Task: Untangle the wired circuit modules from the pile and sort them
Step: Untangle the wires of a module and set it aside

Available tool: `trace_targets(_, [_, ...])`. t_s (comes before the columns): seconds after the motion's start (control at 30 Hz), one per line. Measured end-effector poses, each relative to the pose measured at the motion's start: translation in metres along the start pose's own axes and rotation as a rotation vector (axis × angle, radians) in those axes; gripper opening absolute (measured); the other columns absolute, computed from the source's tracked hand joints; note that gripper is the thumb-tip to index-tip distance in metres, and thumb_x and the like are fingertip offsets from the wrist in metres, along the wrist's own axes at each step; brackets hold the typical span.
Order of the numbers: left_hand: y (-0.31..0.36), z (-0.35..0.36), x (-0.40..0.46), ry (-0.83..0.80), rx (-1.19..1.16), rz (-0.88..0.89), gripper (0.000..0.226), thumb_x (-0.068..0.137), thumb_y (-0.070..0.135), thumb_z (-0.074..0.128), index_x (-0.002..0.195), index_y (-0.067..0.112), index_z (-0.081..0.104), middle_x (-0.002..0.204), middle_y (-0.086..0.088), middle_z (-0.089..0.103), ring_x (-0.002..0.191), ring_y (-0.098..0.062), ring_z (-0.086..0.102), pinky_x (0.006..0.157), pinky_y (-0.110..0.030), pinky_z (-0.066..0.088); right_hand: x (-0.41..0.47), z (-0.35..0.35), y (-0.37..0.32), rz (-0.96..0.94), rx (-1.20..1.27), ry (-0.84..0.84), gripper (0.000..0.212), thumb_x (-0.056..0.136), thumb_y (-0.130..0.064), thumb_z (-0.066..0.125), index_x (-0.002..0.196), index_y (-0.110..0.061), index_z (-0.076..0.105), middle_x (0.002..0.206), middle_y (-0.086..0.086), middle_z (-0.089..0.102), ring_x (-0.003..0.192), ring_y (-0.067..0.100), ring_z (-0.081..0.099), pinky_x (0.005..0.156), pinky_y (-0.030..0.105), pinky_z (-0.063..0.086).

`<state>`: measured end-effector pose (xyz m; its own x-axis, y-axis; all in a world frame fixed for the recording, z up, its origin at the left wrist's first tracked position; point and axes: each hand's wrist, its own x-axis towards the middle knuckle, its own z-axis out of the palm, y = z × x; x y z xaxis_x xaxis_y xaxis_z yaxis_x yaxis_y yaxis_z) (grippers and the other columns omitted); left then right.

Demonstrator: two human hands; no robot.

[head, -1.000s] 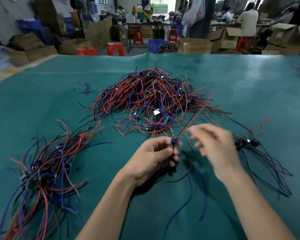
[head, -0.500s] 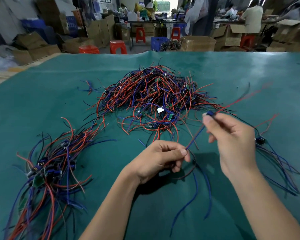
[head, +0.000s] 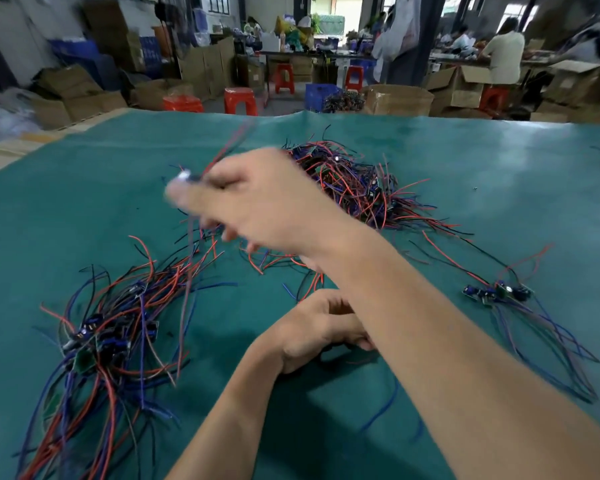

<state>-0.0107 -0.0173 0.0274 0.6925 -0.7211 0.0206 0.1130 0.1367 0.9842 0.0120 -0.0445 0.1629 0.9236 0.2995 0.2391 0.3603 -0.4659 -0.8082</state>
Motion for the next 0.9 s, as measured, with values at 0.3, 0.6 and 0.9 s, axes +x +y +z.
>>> trace_targets(0.3, [-0.009, -0.007, 0.009, 0.041, -0.025, -0.032, 0.014, 0.094, -0.006, 0.056, 0.096, 0.002, 0.067, 0.087, -0.014, 0.066, 0.076, -0.016, 0.064, 0.074, -0.022, 0.054, 0.021, -0.013, 0.094, 0.282, -0.875, -0.215, 0.035, 0.089, -0.016, 0.06, 0.124, -0.012, 0.062, 0.126, 0.015, 0.061, 0.119, 0.037, 0.056, 0.094, 0.044, 0.054])
trace_targets(0.6, [-0.01, -0.009, 0.011, 0.066, -0.1, -0.046, 0.014, 0.093, -0.006, 0.057, 0.1, 0.001, 0.067, 0.082, -0.012, 0.067, 0.073, -0.018, 0.065, 0.073, -0.023, 0.055, -0.018, -0.065, 0.159, 0.261, -0.826, 0.028, 0.046, 0.084, -0.01, 0.068, 0.125, -0.03, 0.06, 0.106, -0.005, 0.068, 0.112, 0.027, 0.053, 0.088, 0.044, 0.052])
trace_targets(0.9, [-0.009, -0.009, 0.012, 0.085, -0.15, -0.055, 0.014, 0.094, -0.007, 0.054, 0.101, 0.0, 0.064, 0.08, -0.014, 0.066, 0.073, -0.021, 0.065, 0.07, -0.023, 0.055, -0.053, -0.093, 0.176, 0.2, -0.361, 0.498, 0.053, 0.077, -0.002, 0.082, 0.117, -0.032, 0.064, 0.08, -0.016, 0.076, 0.091, 0.014, 0.073, 0.095, 0.034, 0.052])
